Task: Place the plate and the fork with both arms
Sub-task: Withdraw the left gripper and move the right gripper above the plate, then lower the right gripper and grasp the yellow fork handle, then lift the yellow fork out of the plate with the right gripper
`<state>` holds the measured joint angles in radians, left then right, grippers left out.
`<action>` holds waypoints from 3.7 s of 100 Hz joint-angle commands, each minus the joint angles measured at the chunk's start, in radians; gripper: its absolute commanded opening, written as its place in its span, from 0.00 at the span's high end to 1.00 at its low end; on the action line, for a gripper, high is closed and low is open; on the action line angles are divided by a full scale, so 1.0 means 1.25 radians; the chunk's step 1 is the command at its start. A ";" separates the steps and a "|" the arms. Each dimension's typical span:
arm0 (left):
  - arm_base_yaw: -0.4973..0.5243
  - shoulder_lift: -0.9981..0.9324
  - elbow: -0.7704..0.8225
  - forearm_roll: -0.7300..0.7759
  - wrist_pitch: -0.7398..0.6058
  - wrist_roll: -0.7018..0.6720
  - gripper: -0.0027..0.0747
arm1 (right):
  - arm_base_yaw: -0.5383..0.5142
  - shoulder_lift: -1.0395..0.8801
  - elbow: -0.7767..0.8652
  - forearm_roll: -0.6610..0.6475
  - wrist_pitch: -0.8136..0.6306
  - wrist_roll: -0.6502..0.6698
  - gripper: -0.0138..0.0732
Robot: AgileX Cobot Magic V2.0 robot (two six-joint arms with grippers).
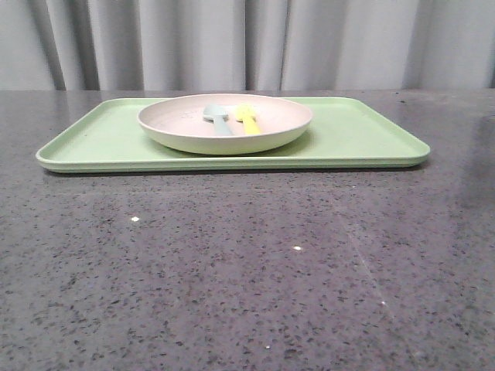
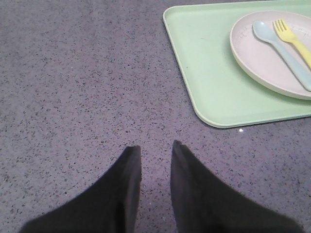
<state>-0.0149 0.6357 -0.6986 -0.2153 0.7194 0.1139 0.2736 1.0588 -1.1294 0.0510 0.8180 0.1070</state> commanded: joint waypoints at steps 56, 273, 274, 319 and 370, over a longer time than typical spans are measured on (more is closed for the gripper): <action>0.003 0.000 -0.023 -0.037 -0.057 -0.008 0.76 | 0.188 0.507 -0.537 -0.003 0.138 0.034 0.30; 0.003 0.000 -0.023 -0.037 -0.070 -0.008 0.76 | 0.202 0.780 -0.829 -0.097 0.383 0.092 0.88; 0.003 0.000 -0.023 -0.037 -0.070 -0.008 0.76 | 0.202 0.780 -0.831 -0.100 0.386 0.092 0.88; 0.003 0.000 -0.023 -0.037 -0.070 -0.008 0.76 | 0.142 0.745 -0.827 -0.138 0.423 0.147 0.88; 0.003 0.000 -0.023 -0.037 -0.070 -0.008 0.76 | 0.095 0.744 -0.735 -0.087 0.414 0.147 0.88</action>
<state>-0.0149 0.6357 -0.6986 -0.2416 0.7075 0.1139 0.3981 2.0365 -2.0272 -0.0537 1.2473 0.2877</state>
